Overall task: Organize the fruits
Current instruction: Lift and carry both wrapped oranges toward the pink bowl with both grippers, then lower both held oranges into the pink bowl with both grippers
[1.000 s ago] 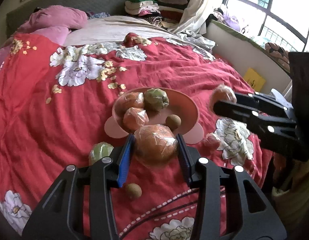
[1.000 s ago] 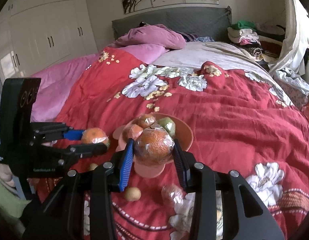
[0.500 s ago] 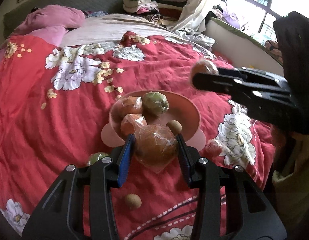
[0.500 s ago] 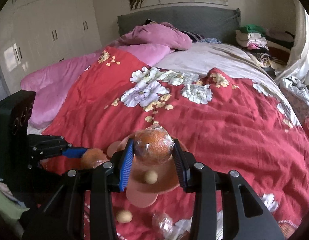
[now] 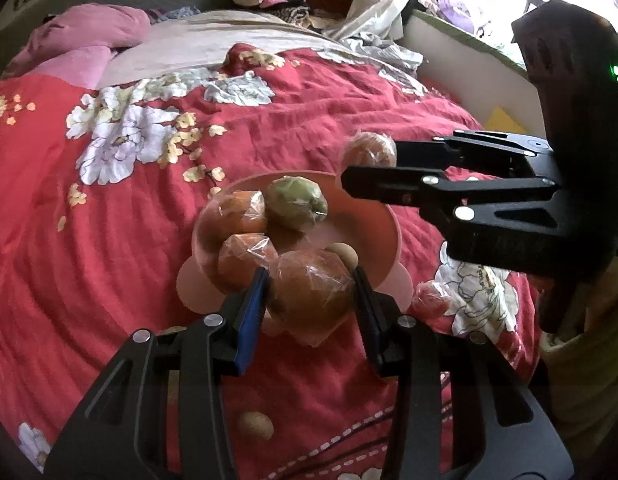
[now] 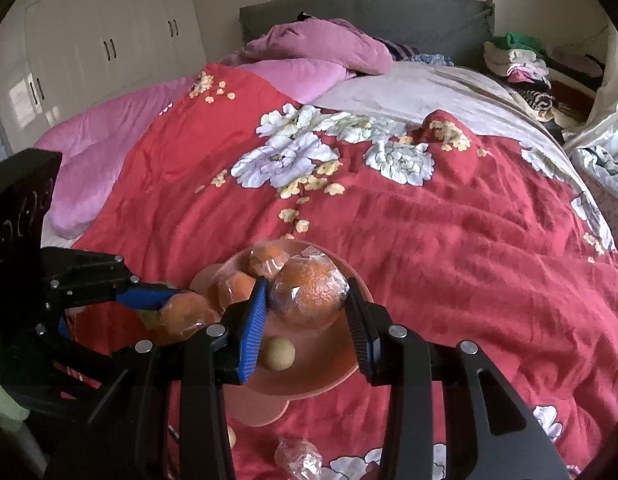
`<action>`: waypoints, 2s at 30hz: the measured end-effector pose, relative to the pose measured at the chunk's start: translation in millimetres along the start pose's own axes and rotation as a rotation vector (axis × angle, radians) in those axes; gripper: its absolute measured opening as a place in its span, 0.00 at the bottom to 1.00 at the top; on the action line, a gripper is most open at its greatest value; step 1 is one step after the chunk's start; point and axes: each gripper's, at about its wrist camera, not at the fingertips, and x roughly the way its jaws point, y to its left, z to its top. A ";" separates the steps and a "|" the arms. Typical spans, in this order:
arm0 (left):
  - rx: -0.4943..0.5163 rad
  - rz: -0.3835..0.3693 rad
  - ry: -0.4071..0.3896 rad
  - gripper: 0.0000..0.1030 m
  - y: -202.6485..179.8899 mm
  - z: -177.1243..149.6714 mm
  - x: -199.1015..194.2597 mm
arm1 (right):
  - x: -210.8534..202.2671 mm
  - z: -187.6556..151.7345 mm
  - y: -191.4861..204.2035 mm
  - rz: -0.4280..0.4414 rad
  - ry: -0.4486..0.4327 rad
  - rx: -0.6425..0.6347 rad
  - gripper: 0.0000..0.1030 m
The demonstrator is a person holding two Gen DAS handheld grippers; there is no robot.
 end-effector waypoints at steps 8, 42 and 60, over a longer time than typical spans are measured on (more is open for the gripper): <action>0.004 -0.019 0.041 0.33 -1.5 4.7 9.7 | 5.1 -1.2 -5.6 0.016 0.023 -0.006 0.36; -0.018 -0.027 0.057 0.34 4.2 11.3 15.0 | 32.2 -3.1 -7.7 0.029 0.117 -0.045 0.36; -0.011 -0.023 0.056 0.34 3.8 10.9 14.2 | 38.2 -5.8 -6.4 0.033 0.138 -0.046 0.37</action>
